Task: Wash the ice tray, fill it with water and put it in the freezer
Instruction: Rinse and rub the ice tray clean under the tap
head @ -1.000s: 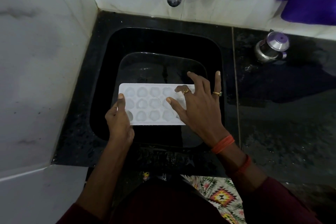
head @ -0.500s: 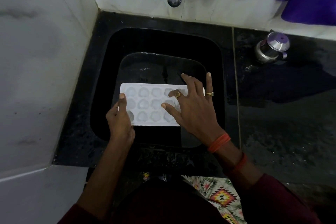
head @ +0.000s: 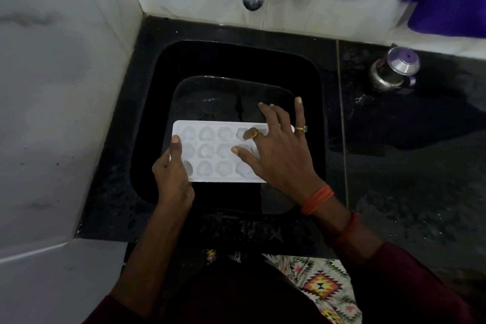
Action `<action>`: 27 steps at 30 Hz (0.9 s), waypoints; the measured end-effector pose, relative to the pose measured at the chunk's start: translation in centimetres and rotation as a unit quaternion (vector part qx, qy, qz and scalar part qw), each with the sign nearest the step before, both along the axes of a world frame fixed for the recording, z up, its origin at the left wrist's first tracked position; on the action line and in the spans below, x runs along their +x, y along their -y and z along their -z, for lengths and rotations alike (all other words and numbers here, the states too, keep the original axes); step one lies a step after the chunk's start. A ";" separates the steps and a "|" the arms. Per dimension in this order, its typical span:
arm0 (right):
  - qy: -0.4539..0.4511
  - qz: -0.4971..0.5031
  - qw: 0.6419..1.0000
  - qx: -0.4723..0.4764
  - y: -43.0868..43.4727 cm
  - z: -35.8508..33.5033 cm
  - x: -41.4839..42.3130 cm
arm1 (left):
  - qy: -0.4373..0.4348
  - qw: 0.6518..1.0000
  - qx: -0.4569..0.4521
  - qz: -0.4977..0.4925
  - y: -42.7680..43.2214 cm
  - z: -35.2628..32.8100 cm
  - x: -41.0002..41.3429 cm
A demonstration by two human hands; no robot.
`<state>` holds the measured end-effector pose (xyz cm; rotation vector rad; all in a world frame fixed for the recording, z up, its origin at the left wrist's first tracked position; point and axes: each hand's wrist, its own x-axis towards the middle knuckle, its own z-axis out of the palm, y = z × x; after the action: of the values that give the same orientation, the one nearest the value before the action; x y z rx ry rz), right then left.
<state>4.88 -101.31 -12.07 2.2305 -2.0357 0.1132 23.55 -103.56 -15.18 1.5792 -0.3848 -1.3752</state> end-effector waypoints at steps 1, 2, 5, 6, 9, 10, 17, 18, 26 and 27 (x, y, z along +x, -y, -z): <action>-0.003 -0.002 1.000 0.006 0.0 0.1 0.1 | 0.000 1.000 0.000 0.000 0.0 -0.1 0.0; -0.006 -0.004 1.000 0.011 0.0 0.1 0.2 | 0.000 1.000 0.000 0.002 0.0 -0.1 0.0; -0.010 -0.007 1.000 0.013 0.0 0.2 0.3 | 0.001 1.000 -0.002 0.006 -0.1 -0.1 -0.1; -0.007 -0.007 1.000 0.008 0.0 0.1 0.3 | 0.002 1.000 -0.002 0.005 -0.1 -0.1 -0.1; 0.007 -0.007 1.000 -0.010 0.0 0.0 0.5 | 0.001 1.000 0.000 0.007 -0.1 0.0 0.0; 0.010 -0.008 1.000 -0.013 -0.1 -0.1 0.5 | 0.000 1.000 0.000 0.007 -0.1 -0.1 0.0; -0.002 -0.007 1.000 0.004 -0.1 0.2 0.7 | -0.004 1.000 -0.001 0.012 0.0 -0.2 -0.1; -0.002 -0.008 1.000 0.006 -0.1 0.2 0.8 | -0.003 1.000 0.001 0.014 -0.1 -0.2 -0.1; 0.006 -0.003 1.000 -0.016 0.0 -0.2 0.8 | -0.011 1.000 0.008 0.009 0.0 -0.5 -0.3; 0.005 -0.003 1.000 -0.017 0.0 -0.2 0.8 | -0.013 1.000 0.008 0.011 0.0 -0.6 -0.3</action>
<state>5.68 -101.34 -11.86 2.2208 -2.0154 0.1592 23.30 -103.53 -14.63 1.5735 -0.3768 -1.4164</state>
